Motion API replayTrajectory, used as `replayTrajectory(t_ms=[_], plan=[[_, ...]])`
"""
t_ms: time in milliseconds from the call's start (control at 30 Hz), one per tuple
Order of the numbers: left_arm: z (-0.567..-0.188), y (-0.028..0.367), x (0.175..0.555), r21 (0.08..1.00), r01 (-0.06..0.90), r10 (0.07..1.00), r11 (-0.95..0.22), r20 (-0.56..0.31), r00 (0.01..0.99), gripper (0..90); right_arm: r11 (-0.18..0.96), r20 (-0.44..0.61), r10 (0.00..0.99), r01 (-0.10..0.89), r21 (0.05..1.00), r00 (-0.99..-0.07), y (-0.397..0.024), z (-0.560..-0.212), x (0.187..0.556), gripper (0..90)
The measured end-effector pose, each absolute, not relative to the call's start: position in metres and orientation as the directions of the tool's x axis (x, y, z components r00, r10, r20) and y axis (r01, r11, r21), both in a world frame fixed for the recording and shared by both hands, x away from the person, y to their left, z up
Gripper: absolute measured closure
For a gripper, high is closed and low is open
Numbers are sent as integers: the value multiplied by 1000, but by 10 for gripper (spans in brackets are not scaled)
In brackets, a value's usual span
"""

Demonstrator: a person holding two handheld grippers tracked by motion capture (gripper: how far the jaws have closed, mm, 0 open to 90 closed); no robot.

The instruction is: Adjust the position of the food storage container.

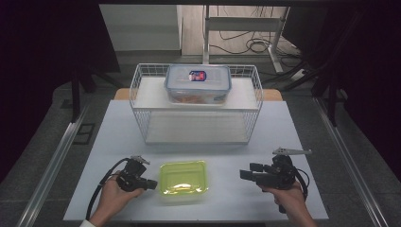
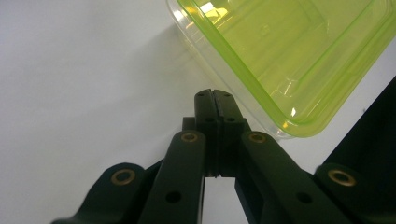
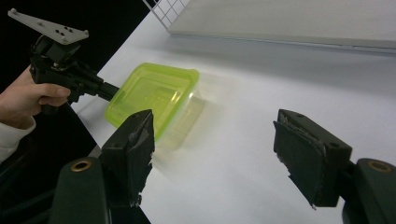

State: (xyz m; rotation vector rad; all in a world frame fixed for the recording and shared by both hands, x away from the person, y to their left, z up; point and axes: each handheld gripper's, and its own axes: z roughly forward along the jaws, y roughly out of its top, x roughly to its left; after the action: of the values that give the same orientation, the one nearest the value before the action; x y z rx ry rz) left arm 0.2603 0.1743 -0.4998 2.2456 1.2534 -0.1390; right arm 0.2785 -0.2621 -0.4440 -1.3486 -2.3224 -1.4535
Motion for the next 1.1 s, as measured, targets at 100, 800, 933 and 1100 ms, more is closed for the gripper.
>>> replayTrajectory(t_ms=[100, 800, 933, 1100], plan=[[-500, 168, 264, 423, 814, 752, -398, -358, 554, 900, 158, 486, 629, 712, 684, -606, -263, -445, 279, 287], [-506, 154, 276, 440, 814, 746, -378, -375, 549, 900, 166, 489, 631, 721, 673, -602, -261, -449, 280, 286], [-501, 163, 274, 468, 812, 756, -347, -373, 538, 895, 162, 490, 633, 721, 673, -599, -262, -449, 280, 286], [-489, 183, 263, 530, 808, 736, -257, -435, 519, 831, 164, 489, 638, 725, 669, -596, -263, -451, 281, 286]])
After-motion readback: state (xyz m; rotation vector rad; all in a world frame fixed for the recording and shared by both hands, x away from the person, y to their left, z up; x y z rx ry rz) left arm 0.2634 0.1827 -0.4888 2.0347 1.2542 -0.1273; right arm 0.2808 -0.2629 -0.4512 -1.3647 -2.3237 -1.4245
